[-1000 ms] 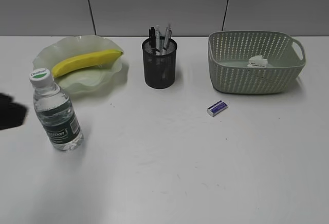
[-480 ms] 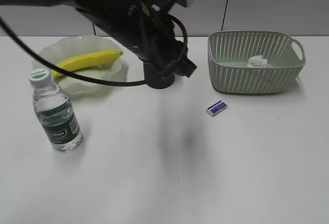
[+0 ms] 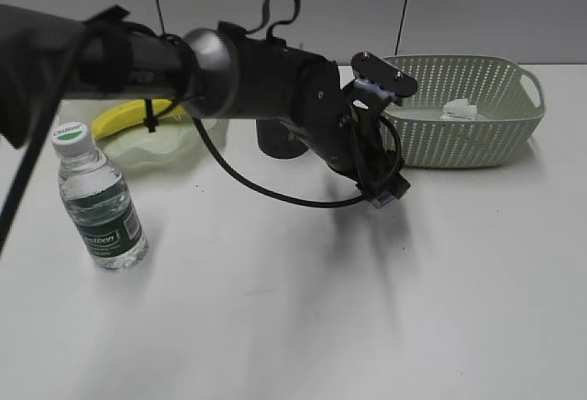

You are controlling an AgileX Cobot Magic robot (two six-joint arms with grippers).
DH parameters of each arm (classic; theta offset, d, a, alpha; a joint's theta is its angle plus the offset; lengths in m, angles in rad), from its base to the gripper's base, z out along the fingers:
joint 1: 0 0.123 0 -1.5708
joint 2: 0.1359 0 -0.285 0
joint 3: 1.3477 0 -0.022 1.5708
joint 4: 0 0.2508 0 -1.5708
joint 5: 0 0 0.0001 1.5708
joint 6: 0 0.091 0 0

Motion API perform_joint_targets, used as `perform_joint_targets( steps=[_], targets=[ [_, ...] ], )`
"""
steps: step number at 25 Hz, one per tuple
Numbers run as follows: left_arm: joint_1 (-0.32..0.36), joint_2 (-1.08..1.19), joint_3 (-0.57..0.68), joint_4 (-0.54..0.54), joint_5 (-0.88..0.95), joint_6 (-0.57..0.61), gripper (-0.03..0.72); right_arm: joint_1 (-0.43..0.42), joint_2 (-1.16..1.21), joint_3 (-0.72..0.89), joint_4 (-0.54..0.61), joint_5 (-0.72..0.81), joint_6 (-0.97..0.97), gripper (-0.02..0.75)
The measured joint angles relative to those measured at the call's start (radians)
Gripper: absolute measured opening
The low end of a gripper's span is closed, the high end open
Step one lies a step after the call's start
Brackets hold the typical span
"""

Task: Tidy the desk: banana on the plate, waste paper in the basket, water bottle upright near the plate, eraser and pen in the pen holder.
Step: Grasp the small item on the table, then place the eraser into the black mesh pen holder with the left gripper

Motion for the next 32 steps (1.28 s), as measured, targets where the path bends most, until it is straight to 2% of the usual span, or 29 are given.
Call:
perform_joint_targets(
  steps=[5,10,12,14,15,23,27,32],
  targets=[
    [-0.027,0.097,-0.079,0.001,-0.043,0.000,0.473,0.000,0.000,0.000,0.000,0.000,0.000,0.331],
    [-0.030,0.145,-0.107,0.051,-0.070,-0.002,0.454,0.000,0.000,0.000,0.000,0.000,0.000,0.331],
    [-0.031,0.149,-0.109,0.059,-0.072,-0.001,0.386,0.000,0.000,0.000,0.000,0.000,0.000,0.331],
    [-0.034,0.149,-0.111,0.062,-0.069,-0.001,0.250,0.000,0.000,0.000,0.000,0.000,0.000,0.331],
    [-0.037,0.145,-0.111,0.065,-0.067,-0.001,0.158,0.000,0.000,0.000,0.000,0.000,0.000,0.331],
    [-0.034,-0.043,-0.107,0.076,0.070,0.000,0.167,0.000,0.000,0.000,0.000,0.000,0.000,0.331],
    [0.029,-0.139,-0.108,0.076,0.087,0.000,0.167,0.000,0.000,0.000,0.000,0.000,0.000,0.331],
    [0.182,-0.152,-0.108,0.049,0.085,-0.001,0.167,0.000,0.000,0.000,0.000,0.000,0.000,0.331]
  ],
)
